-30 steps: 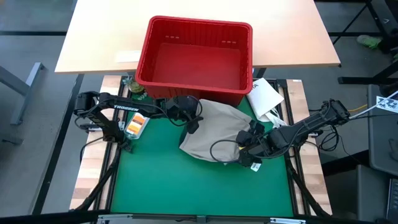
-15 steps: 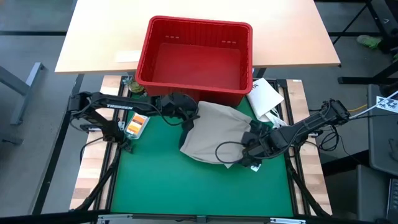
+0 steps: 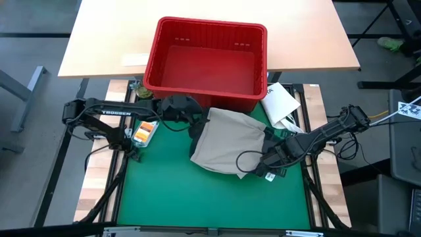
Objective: Fold Laundry from Bin
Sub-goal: Stack the folded gray shorts on top of the folded dark blue pants, then put the stacked of clothes into red bin
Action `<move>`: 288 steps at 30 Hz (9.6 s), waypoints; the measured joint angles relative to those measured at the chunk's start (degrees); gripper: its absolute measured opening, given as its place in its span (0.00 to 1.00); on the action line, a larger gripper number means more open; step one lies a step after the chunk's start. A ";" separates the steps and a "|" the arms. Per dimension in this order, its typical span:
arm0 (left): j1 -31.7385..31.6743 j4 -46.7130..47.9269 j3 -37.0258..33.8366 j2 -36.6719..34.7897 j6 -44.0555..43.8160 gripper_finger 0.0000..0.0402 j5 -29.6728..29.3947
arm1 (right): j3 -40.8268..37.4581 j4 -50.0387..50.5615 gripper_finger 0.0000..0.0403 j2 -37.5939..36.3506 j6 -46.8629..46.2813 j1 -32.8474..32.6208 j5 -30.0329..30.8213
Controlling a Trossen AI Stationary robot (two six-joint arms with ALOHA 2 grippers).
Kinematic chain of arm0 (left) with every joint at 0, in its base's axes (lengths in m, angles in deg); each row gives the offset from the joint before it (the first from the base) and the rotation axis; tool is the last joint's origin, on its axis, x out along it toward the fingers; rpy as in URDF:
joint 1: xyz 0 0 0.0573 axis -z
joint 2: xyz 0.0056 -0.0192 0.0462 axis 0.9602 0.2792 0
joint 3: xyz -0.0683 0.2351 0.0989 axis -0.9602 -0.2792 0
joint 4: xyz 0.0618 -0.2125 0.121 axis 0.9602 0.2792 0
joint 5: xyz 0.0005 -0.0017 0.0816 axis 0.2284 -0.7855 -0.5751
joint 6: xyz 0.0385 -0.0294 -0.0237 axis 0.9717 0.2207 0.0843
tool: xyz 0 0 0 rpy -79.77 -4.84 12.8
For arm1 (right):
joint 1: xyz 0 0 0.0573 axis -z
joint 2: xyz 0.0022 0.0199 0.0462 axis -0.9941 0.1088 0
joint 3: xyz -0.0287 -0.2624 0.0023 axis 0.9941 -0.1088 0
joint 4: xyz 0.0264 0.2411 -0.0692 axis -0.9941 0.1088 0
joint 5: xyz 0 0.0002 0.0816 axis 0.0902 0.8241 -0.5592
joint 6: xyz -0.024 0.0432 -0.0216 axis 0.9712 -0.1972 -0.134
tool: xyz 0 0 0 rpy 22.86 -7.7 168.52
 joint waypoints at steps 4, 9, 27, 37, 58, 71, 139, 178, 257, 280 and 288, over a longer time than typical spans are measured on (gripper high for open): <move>2.11 -0.07 0.00 -0.22 -0.17 0.47 4.23 | 0.34 0.06 0.40 -0.09 0.01 0.00 -3.20; 6.21 -0.04 0.00 -0.21 -0.42 0.47 6.37 | 3.09 -3.41 0.40 -0.11 0.12 -0.02 -1.94; 19.45 -0.59 0.00 9.38 0.04 0.47 -7.70 | 3.69 -31.64 0.40 6.01 16.12 0.00 6.25; 13.16 -6.29 -0.02 11.44 0.45 0.47 -10.11 | 3.70 -13.76 0.40 4.46 6.77 0.00 10.97; 3.07 -11.73 -0.02 11.44 3.08 0.47 -9.57 | 16.41 2.18 0.40 3.34 4.50 0.02 32.06; 0.97 -12.87 -0.02 11.44 3.13 0.47 -12.11 | 1.44 -5.62 0.40 3.43 4.61 8.46 36.78; 1.79 -17.41 0.17 24.10 2.41 0.47 -15.56 | -4.46 -20.22 0.40 12.71 14.81 14.62 35.36; -0.52 -21.15 -0.07 21.60 4.11 0.47 -15.82 | -3.05 -12.90 0.40 11.89 10.39 14.67 36.10; 26.73 19.15 18.36 22.30 7.40 0.47 -8.34 | 38.49 -2.90 0.40 30.10 9.58 -10.16 28.19; 16.30 32.44 8.05 -13.97 -0.41 0.47 -8.30 | 33.47 2.43 0.40 9.59 10.54 -12.09 42.97; 13.41 18.89 -12.80 -27.75 -7.19 0.47 -6.67 | 9.71 2.70 0.40 -2.69 -15.60 -12.01 29.49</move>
